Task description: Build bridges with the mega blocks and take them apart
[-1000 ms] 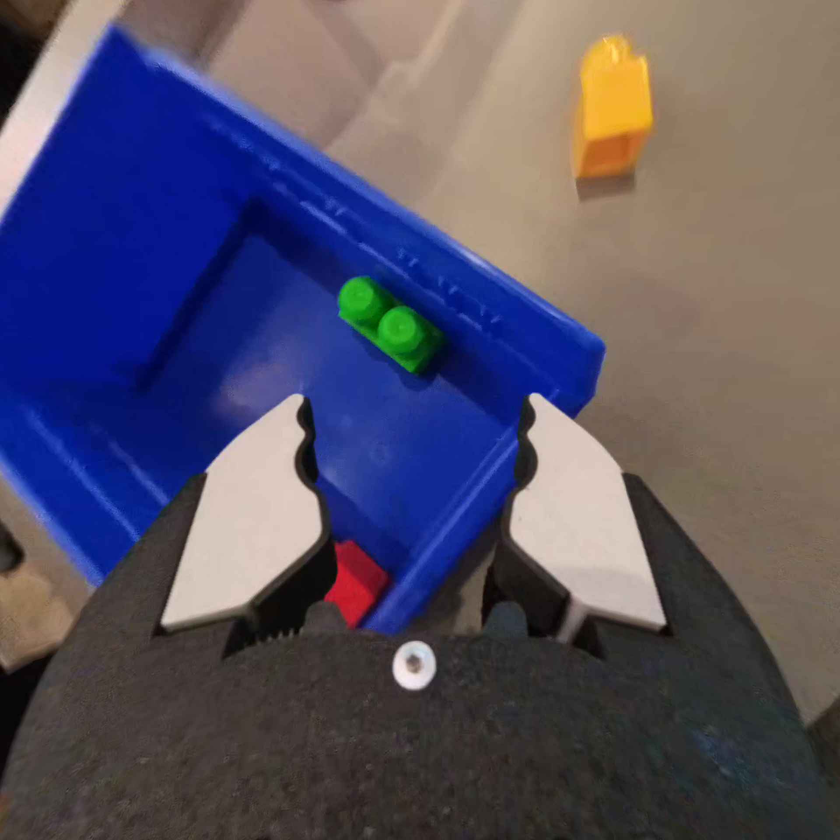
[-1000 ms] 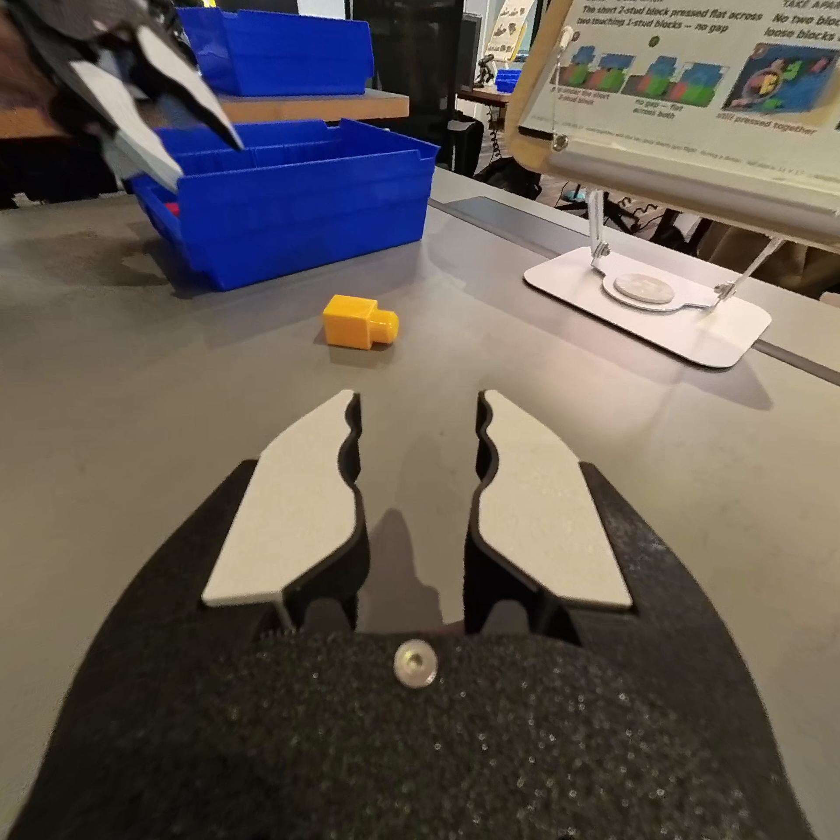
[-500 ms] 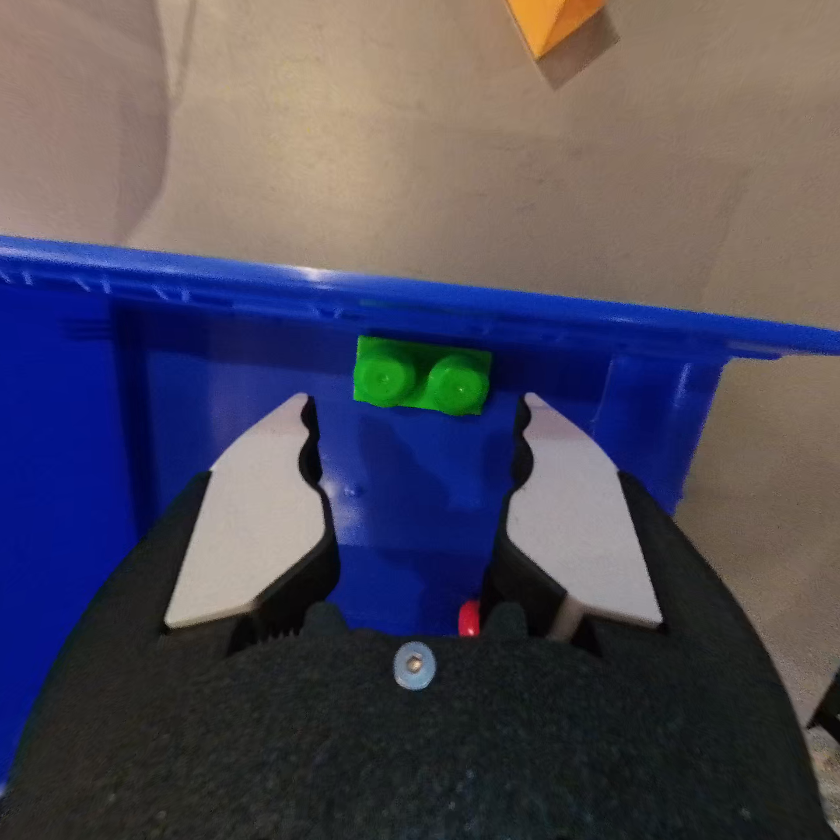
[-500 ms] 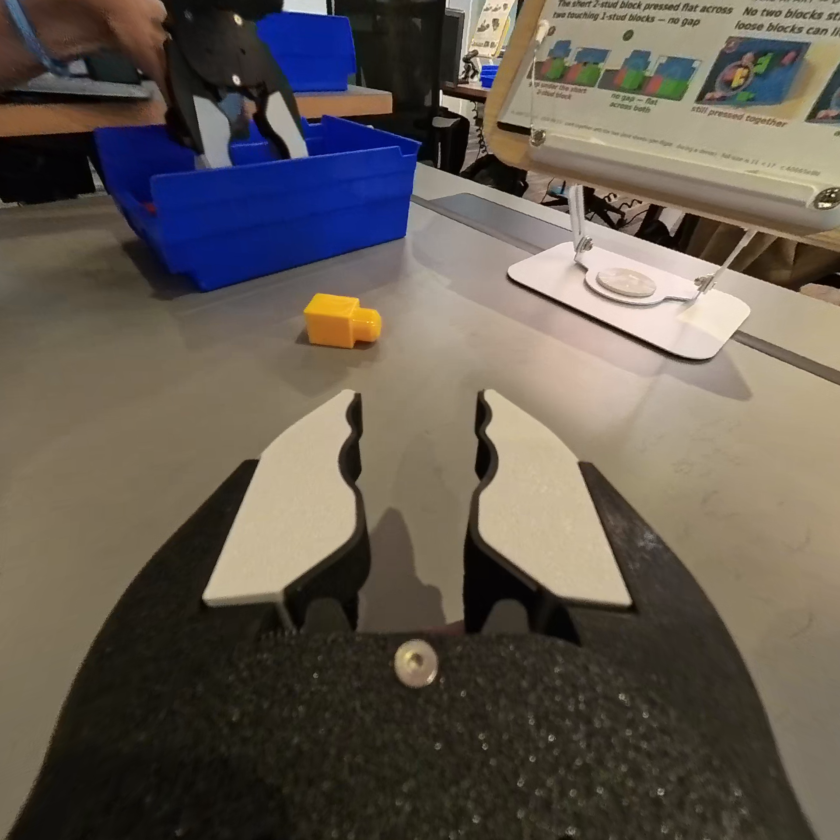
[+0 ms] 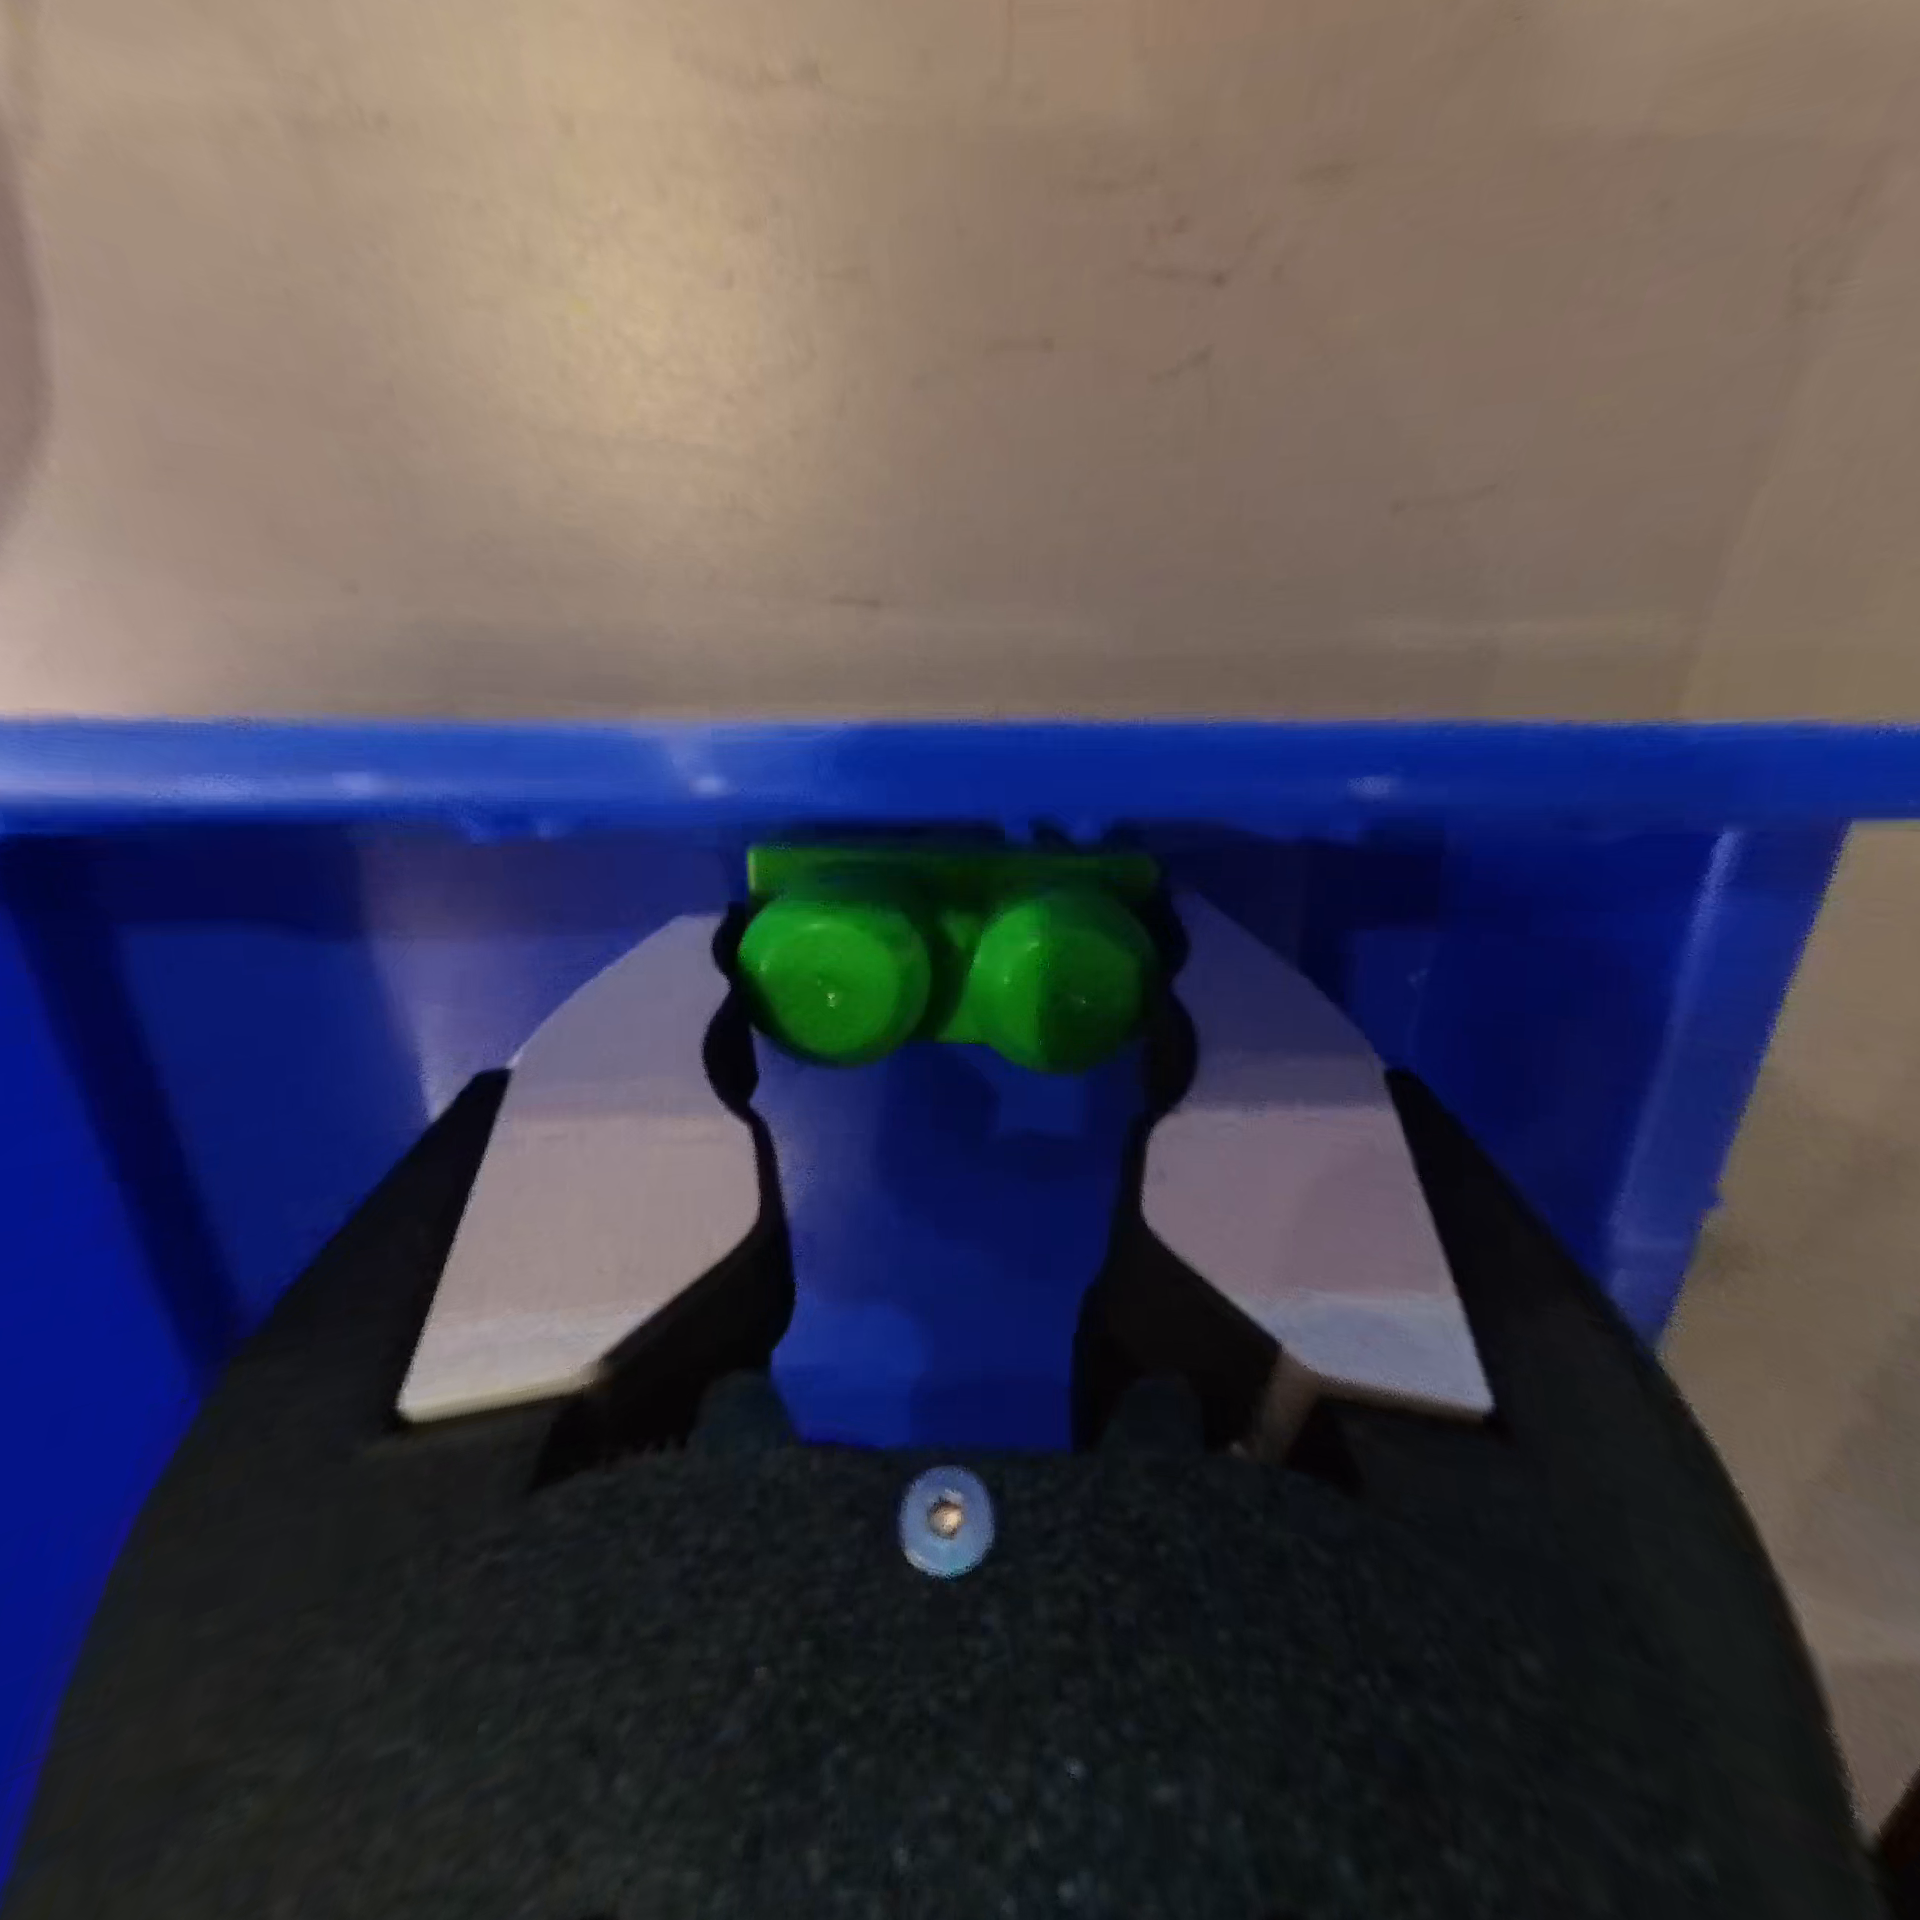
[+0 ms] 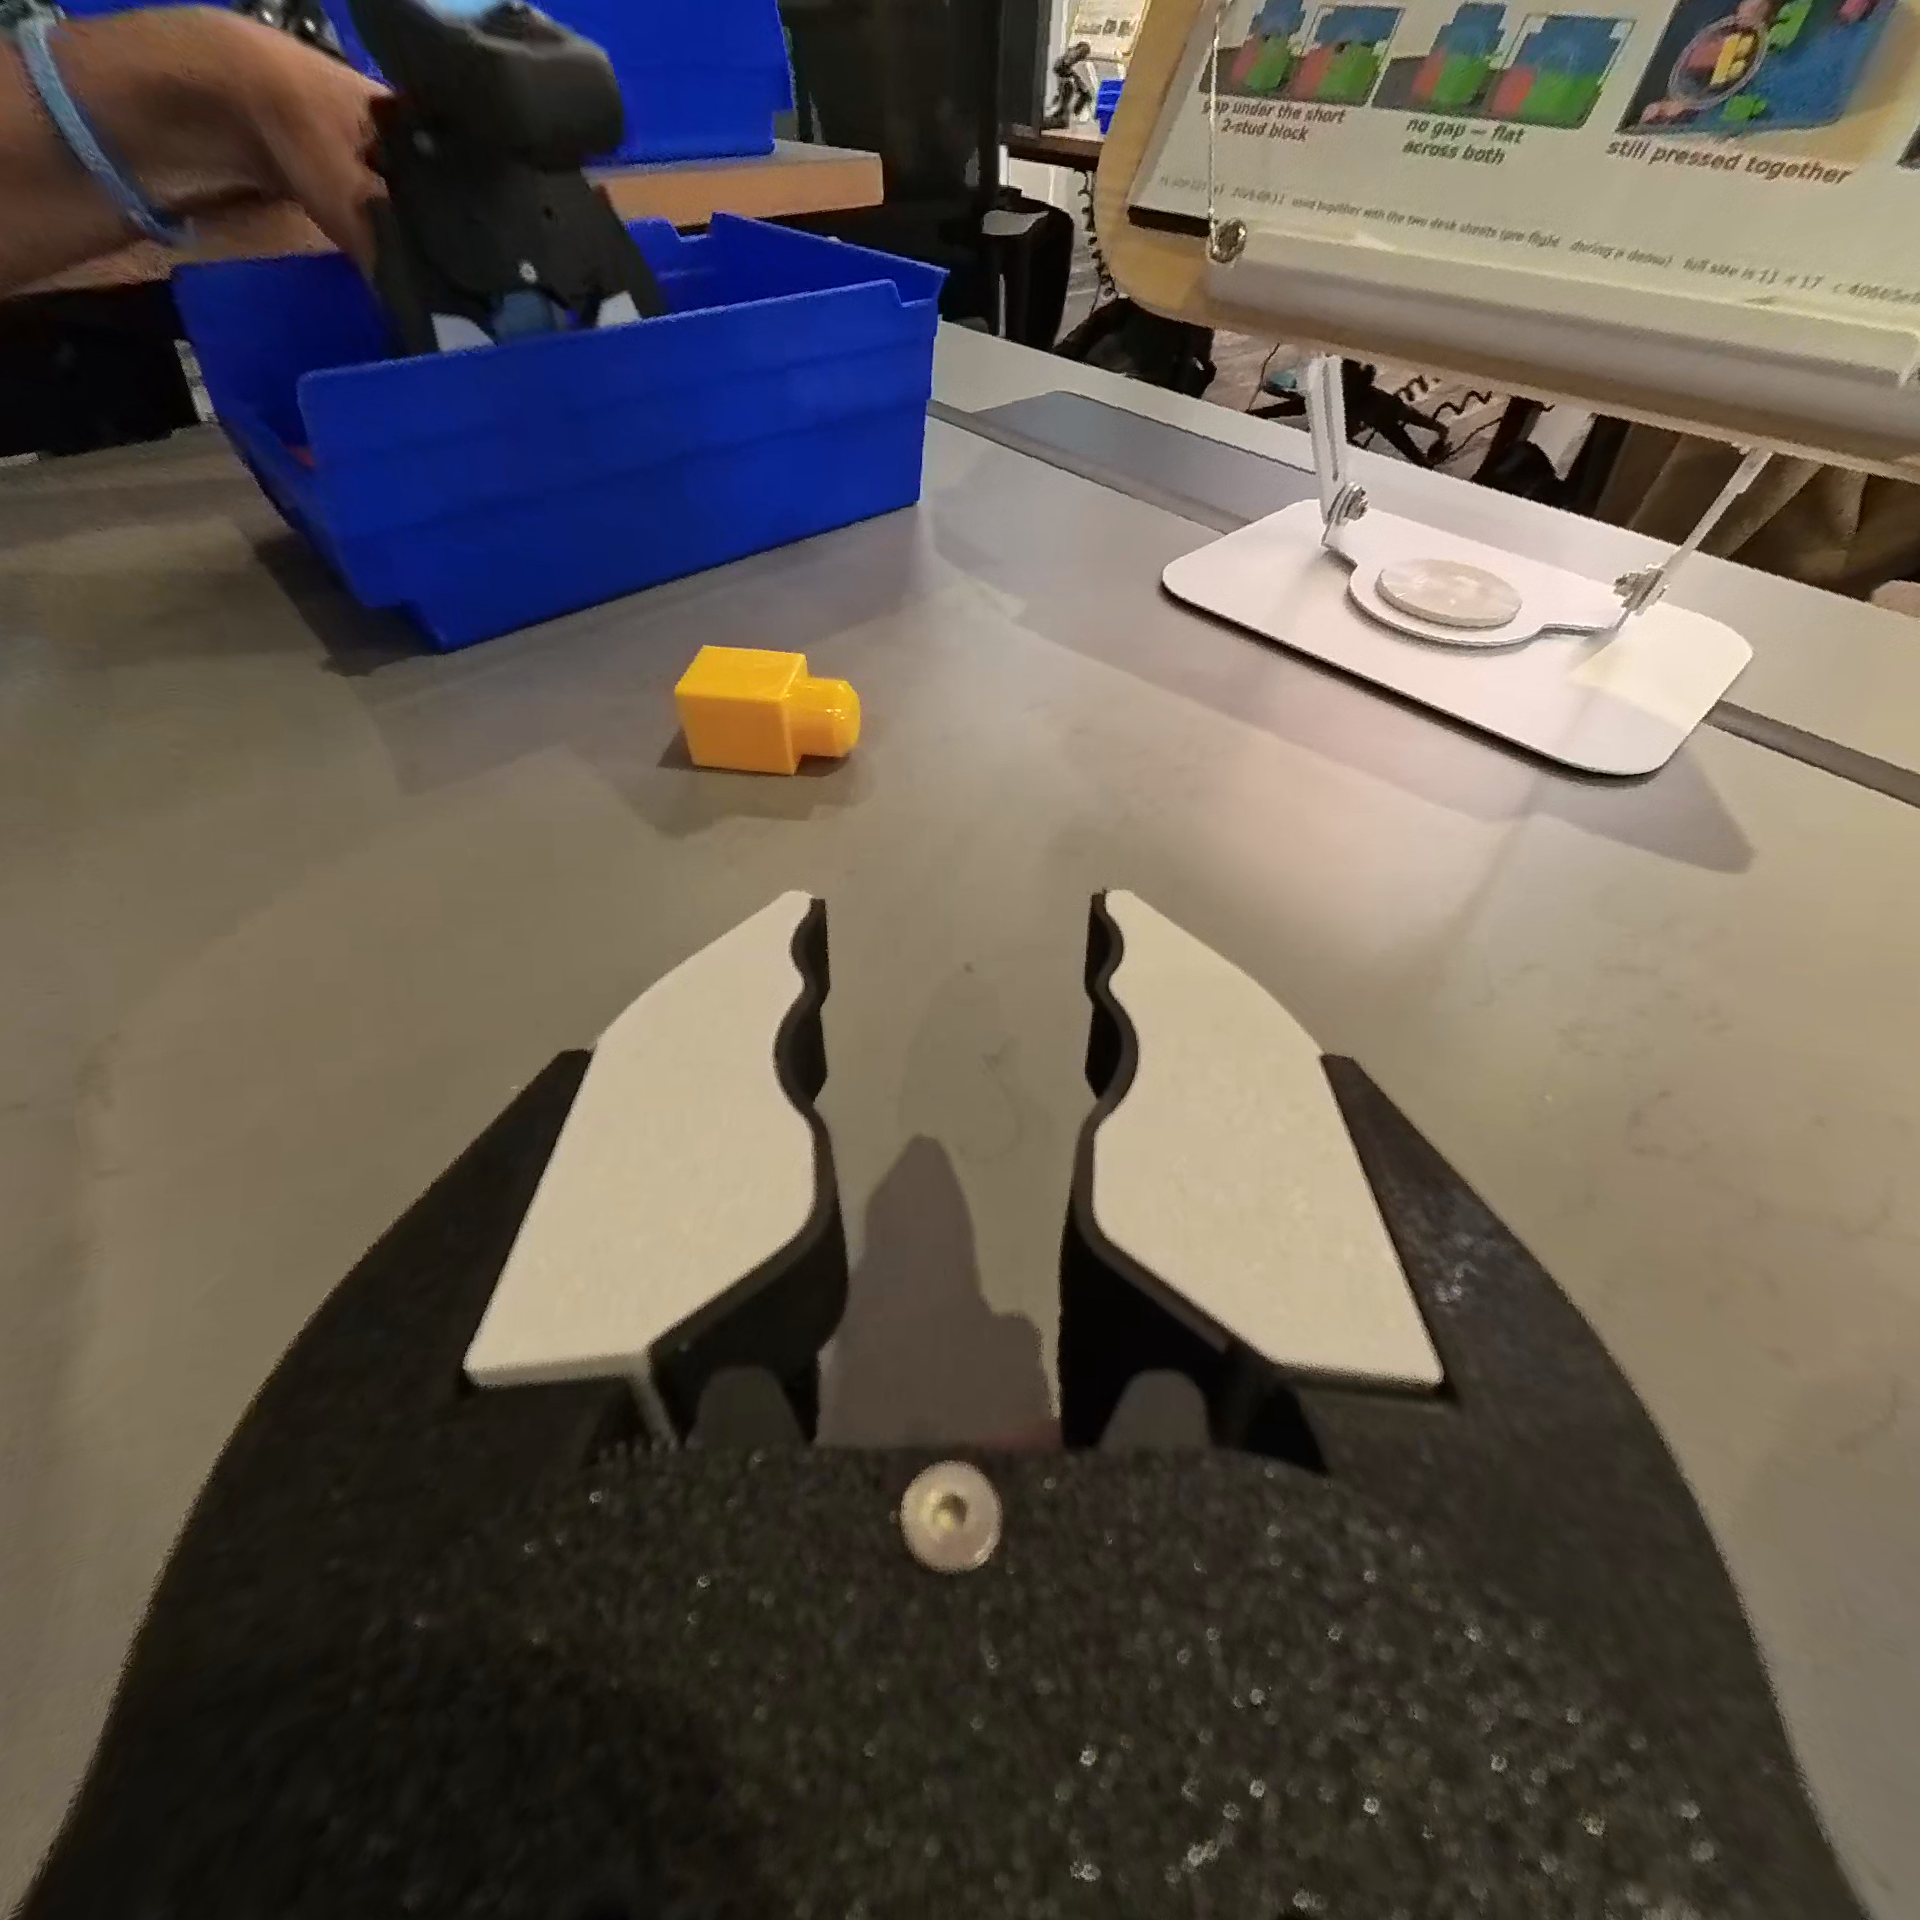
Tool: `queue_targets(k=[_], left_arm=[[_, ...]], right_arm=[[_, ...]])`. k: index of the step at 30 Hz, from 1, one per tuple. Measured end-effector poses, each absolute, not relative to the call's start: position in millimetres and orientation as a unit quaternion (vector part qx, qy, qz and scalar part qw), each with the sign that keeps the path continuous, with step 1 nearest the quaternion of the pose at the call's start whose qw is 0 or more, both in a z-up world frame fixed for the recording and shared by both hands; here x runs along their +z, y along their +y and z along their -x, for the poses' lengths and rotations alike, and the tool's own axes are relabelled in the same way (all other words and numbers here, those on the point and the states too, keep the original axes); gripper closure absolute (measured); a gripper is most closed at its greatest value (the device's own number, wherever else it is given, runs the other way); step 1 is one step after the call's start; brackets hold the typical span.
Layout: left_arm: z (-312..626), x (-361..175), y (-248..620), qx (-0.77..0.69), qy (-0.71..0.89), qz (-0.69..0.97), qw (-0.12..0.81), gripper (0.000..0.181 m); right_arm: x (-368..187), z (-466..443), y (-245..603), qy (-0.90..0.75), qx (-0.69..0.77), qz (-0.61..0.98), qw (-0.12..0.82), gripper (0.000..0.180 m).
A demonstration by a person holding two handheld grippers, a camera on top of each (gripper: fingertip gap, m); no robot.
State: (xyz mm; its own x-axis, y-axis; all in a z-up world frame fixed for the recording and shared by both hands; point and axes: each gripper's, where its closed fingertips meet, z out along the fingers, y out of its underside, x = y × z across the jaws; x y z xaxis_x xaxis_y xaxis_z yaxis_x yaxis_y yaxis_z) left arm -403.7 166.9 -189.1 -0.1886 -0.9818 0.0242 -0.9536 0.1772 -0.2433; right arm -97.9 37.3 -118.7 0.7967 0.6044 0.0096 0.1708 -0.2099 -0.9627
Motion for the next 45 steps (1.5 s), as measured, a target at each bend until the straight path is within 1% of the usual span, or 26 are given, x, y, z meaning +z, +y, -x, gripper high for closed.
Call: queue_targets(k=[1,3,7,10,13,16,21,26,29,37,39,40,41,42,45], left_arm=[[406.7,-181.4,166.9,-0.1,0.76,0.638,0.074,0.107],[411.9,-157.3,167.9,-0.094,0.751,0.646,0.096,0.107],[407.2,-87.6,154.7,-0.099,0.733,0.655,0.152,0.107],[380.4,-40.0,134.2,-0.099,0.722,0.656,0.197,0.108],[333.4,-20.7,106.7,-0.116,0.716,0.655,0.212,0.108],[284.4,-33.9,97.4,-0.097,0.716,0.661,0.202,0.107],[207.0,-91.2,101.1,-0.059,0.718,0.671,0.175,0.107],[165.8,-158.2,97.7,-0.054,0.723,0.679,0.112,0.107],[149.4,-179.6,93.7,-0.052,0.727,0.678,0.095,0.107],[128.7,-197.3,85.8,-0.059,0.715,0.691,0.088,0.107],[123.7,-196.5,87.6,-0.07,0.702,0.701,0.099,0.107],[124.2,-195.0,87.4,-0.074,0.7,0.703,0.101,0.101],[127.8,-191.6,87.3,-0.073,0.698,0.705,0.1,0.091],[132.4,-184.3,86.5,-0.079,0.695,0.707,0.103,0.088],[155.8,-140.2,81.7,-0.112,0.675,0.713,0.149,0.089]], right_arm=[[-118.3,97.5,36.9,-0.256,0.191,0.754,0.574,0.132],[-116.8,97.3,35.6,-0.254,0.195,0.753,0.575,0.133],[-113.3,98.2,31.4,-0.258,0.196,0.746,0.581,0.133],[-113.9,98.1,28.6,-0.264,0.187,0.744,0.584,0.133],[-111.4,97.9,25.4,-0.27,0.176,0.738,0.594,0.134],[-110.0,97.9,21.5,-0.274,0.168,0.732,0.6,0.134],[-106.4,93.6,15.7,-0.278,0.155,0.724,0.612,0.137],[-106.3,94.0,12.1,-0.274,0.168,0.724,0.61,0.137],[-104.9,94.0,9.7,-0.275,0.169,0.721,0.613,0.137],[-104.6,85.4,13.7,-0.249,0.189,0.729,0.608,0.137],[-104.7,83.3,14.6,-0.243,0.191,0.731,0.608,0.137],[-105.2,82.2,15.2,-0.241,0.191,0.733,0.607,0.137],[-105.4,81.5,15.4,-0.239,0.193,0.734,0.606,0.137],[-105.3,80.8,15.8,-0.236,0.193,0.734,0.606,0.137],[-104.4,79.5,16.0,-0.231,0.198,0.734,0.607,0.137]])
